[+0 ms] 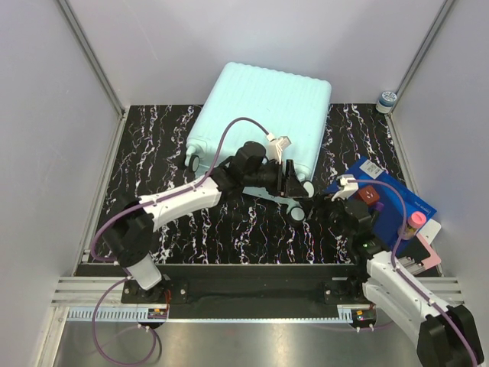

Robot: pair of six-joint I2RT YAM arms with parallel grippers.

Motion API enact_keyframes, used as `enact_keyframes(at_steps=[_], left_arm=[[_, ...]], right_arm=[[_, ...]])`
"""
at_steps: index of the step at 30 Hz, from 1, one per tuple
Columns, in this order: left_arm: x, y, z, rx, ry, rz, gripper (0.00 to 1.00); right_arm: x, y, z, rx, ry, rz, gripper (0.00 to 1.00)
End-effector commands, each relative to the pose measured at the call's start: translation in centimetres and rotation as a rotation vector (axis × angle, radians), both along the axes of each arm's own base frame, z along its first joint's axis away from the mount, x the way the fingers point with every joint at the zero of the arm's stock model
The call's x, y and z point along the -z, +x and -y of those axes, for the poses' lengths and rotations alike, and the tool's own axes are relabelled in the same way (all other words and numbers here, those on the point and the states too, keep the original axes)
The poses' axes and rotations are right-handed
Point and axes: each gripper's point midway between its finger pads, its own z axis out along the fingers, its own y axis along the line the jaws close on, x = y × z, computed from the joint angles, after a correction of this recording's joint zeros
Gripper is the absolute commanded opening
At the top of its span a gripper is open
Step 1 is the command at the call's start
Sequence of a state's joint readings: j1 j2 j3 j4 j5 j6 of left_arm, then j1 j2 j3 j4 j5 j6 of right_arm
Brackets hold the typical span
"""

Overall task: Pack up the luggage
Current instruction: Zip the luggage at the center of the board.

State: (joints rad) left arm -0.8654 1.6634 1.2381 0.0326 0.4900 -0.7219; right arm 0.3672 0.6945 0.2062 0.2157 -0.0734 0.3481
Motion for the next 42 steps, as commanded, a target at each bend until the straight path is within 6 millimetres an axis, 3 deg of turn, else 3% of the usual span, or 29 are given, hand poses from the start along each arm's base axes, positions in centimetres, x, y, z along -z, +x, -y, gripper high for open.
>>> enact_keyframes(at_steps=[1,9,12,18,25,37,42], left_arm=[[-5.5,1.4,0.2,0.013,-0.197,0.054,0.0],[-6.0,1.9,-0.2,0.001,-0.218,0.038,0.0],[-6.7,2.3,-0.2,-0.006,-0.244,0.028,0.0],[-7.6,2.4,-0.4,-0.006,-0.29,0.006,0.0],[-7.9,2.2,-0.5,0.004,-0.324,-0.018,0.0],[-8.7,2.5,-0.6,-0.007,-0.362,-0.025,0.0],[-9.1,2.8,-0.5,-0.018,-0.396,-0.037,0.0]], right_arm=[[-3.7,2.0,-0.6,-0.028,-0.003,0.215,0.75],[-4.0,2.7,-2.6,-0.131,-0.016,0.281,0.59],[-2.3,3.0,-3.4,-0.162,-0.062,0.252,0.56],[-1.6,3.9,-4.5,-0.18,-0.141,0.274,0.52],[-2.0,5.0,-3.8,-0.123,-0.182,0.318,0.45],[-2.0,6.2,-3.6,-0.093,-0.21,0.317,0.1],[-2.2,6.7,-3.6,-0.076,-0.203,0.331,0.02]])
